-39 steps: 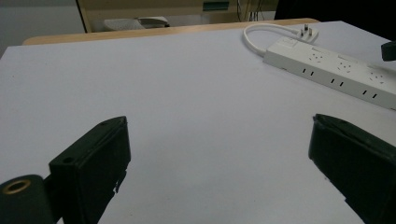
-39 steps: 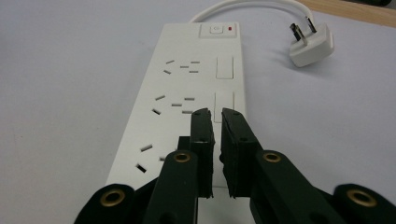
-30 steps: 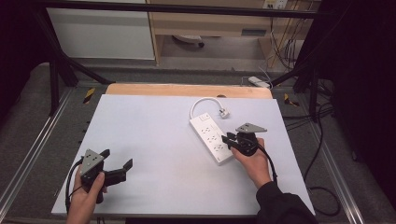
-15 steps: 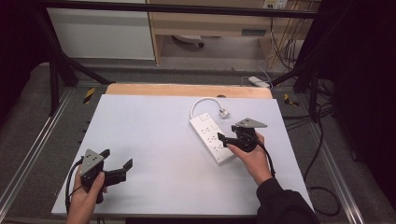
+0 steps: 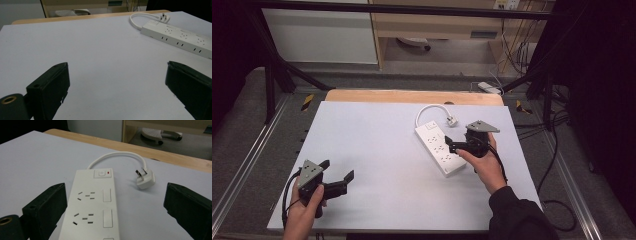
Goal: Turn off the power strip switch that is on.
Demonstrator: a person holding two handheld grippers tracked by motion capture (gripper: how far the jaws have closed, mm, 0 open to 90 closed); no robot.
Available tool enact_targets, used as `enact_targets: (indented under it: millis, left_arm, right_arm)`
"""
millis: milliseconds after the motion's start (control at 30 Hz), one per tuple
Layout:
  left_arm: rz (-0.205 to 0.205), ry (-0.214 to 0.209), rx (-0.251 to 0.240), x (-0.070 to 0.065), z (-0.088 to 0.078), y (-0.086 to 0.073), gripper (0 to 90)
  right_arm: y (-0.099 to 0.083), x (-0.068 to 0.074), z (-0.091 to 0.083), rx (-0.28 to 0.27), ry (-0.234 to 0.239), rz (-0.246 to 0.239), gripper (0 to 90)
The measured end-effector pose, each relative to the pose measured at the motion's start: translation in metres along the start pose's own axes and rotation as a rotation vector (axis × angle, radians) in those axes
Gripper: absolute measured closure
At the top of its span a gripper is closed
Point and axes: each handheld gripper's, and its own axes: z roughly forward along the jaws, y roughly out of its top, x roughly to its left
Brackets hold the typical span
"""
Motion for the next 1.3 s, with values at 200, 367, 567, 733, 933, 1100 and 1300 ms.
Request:
enact_targets:
  millis: [200, 367, 567, 733, 933, 1100, 1300]
  left_arm:
    - [-0.002, 0.000, -0.002, 0.000, 0.000, 0.000, 5.7]
    - [-0.002, 0.000, -0.002, 0.000, 0.000, 0.000, 5.7]
    - [-0.002, 0.000, -0.002, 0.000, 0.000, 0.000, 5.7]
    - [-0.002, 0.000, -0.002, 0.000, 0.000, 0.000, 5.7]
    - [-0.002, 0.000, -0.004, 0.000, 0.000, 0.000, 5.7]
    - [-0.008, -0.003, -0.006, -0.001, 0.000, 0.000, 5.7]
    - [-0.006, -0.002, -0.004, -0.001, 0.000, 0.000, 5.6]
  right_arm:
    - [0.007, -0.001, -0.004, -0.009, 0.008, -0.008, 2.9]
    - [0.013, -0.001, -0.010, -0.016, 0.022, -0.008, 2.1]
    - [0.018, -0.004, -0.016, -0.031, 0.022, -0.005, 2.5]
    - [0.022, -0.008, -0.023, -0.046, 0.023, 0.000, 2.7]
    - [0.027, -0.013, -0.034, -0.075, 0.015, 0.012, 2.8]
    - [0.030, -0.019, -0.044, -0.096, 0.004, 0.015, 2.8]
    - [0.029, -0.027, -0.056, -0.116, -0.008, 0.016, 2.7]
